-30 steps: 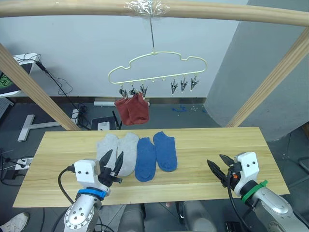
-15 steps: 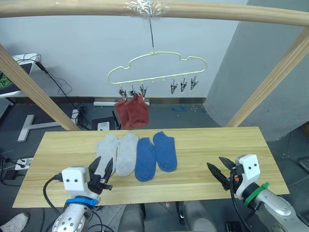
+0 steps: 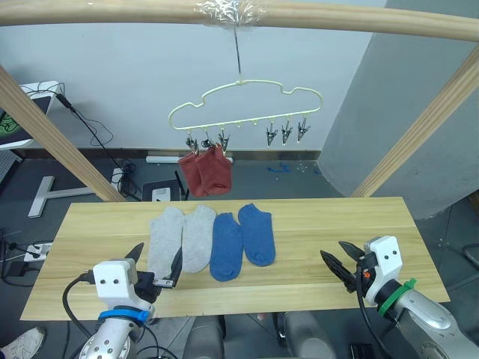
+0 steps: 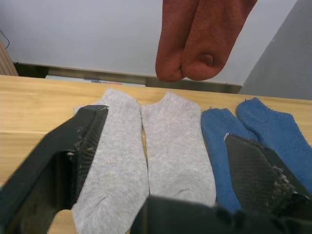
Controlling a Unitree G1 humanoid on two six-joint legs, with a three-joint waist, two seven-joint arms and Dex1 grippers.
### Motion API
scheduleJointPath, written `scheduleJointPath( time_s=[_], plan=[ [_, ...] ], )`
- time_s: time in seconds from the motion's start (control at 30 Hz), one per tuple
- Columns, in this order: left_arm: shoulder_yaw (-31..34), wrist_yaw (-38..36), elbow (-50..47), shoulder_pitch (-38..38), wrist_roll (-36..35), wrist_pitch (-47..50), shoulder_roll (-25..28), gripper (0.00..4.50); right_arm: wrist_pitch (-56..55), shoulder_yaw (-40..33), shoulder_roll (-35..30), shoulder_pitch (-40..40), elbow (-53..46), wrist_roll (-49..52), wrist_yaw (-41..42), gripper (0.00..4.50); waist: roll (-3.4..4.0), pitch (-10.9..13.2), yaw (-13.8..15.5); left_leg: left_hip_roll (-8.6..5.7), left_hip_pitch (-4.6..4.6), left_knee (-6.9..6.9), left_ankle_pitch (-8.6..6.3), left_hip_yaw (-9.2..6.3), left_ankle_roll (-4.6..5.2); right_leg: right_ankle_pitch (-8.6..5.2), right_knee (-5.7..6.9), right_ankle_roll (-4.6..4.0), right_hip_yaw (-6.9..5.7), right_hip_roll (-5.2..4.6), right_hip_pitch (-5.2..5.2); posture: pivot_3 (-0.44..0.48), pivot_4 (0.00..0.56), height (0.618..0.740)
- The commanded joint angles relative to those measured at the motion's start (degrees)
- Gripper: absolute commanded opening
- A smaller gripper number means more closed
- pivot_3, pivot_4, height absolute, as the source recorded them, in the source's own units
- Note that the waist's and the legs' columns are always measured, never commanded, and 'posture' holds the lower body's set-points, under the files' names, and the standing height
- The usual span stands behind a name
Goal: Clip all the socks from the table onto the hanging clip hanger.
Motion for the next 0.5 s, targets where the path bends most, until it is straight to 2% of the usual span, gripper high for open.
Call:
scheduleJointPath(
  time_s=[0.03,0.1,0.5],
  plan=[
    [0.45,0.18,-2.66,0.88,-0.03,-1.47,-0.34,3.26,-0.98,-0.69,-0.35,0.38,-1.10,0.81,0.39,2.95,0.00,0.00,0.00,0.00,0.00,0.00,0.00,0.00,0.00,0.00,0.00,0.00,0.00,0.00,0.00,-0.163,0.222,0.740],
    [0.61,0.30,-2.47,1.05,0.11,-1.83,-0.57,2.67,-1.00,-0.67,-0.41,0.47,-1.20,0.81,0.46,2.95,0.00,0.00,0.00,0.00,0.00,0.00,0.00,0.00,0.00,0.00,0.00,0.00,0.00,0.00,0.00,-0.164,0.225,0.740],
    [0.94,0.94,0.65,-0.61,0.92,-6.71,-1.91,2.67,-0.81,-1.16,-0.80,-0.13,-0.87,0.79,0.39,2.95,0.00,0.00,0.07,0.00,-0.01,-0.03,0.00,0.00,0.00,0.01,-0.21,0.01,-0.03,0.00,0.09,-0.170,0.225,0.740]
  ],
)
